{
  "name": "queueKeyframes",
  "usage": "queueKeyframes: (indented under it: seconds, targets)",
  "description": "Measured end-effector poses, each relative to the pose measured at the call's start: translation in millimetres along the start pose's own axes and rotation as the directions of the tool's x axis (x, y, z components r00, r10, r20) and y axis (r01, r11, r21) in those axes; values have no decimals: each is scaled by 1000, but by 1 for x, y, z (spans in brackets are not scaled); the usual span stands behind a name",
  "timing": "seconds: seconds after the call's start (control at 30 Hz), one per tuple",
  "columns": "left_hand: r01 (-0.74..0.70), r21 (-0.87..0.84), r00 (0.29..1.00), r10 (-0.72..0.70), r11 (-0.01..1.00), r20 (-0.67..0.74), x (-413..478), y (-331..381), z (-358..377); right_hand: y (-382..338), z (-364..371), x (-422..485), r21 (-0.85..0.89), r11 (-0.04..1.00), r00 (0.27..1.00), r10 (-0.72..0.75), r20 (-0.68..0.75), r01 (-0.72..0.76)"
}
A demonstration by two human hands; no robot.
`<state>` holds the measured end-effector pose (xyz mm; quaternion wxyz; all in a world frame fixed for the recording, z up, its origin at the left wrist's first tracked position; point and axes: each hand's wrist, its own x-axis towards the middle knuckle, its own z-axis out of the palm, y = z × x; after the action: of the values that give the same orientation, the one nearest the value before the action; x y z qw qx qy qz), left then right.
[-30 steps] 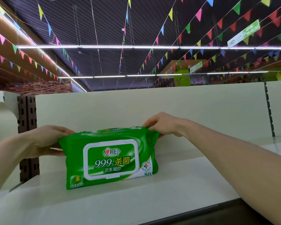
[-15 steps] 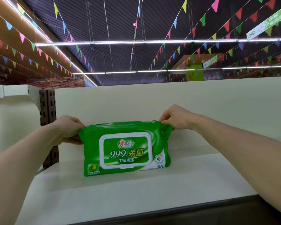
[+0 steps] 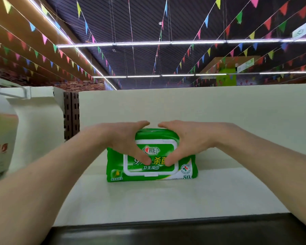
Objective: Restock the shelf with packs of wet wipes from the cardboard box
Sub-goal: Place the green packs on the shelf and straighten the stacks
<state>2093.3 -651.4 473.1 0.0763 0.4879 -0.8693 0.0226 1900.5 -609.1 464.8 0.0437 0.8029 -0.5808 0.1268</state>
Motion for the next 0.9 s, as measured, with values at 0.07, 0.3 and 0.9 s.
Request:
queueKeyframes:
  seconds: [0.07, 0.3, 0.9]
  targets:
    - [-8, 24, 1000, 8, 1000, -4, 0, -4, 1, -1, 6, 5, -71, 997, 999, -16, -34, 14]
    - [-29, -32, 1000, 30, 999, 6, 8, -10, 1, -5, 9, 10, -85, 996, 999, 5, -53, -9]
    - [191, -561, 982, -163, 806, 99, -7, -50, -1, 37, 13, -5, 509, 830, 971, 233, 55, -228]
